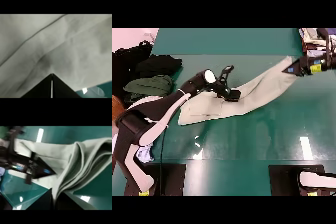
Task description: Fold the shirts.
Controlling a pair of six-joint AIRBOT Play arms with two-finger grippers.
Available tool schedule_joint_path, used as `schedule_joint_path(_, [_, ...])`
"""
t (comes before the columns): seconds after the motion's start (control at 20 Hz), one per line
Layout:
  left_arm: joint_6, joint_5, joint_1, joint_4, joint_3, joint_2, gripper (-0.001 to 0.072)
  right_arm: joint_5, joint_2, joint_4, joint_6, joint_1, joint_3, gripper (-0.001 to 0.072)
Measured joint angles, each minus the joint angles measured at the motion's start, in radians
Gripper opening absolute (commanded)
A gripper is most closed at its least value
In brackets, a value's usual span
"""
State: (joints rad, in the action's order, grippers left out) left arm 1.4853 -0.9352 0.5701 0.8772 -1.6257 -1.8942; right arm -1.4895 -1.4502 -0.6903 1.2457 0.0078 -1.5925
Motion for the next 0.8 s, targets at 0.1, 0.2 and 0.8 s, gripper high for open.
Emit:
schedule_joint_path(0.1, [0.003,-0.004,0.011,0.000,-0.009,-0.021,0.0026,-0.003,0.006,0.006,0.024,0.058,-0.051,0.0018])
schedule_joint_path(0.2, [0.006,-0.013,0.016,0.003,-0.014,-0.032,0.0025,-0.003,0.010,0.010,0.040,0.111,-0.095,0.0018])
schedule_joint_path(0.8, [-0.029,-0.230,-0.275,0.076,-0.142,0.161,0.0026,0.157,-0.048,0.057,0.016,0.430,-0.184,0.0019])
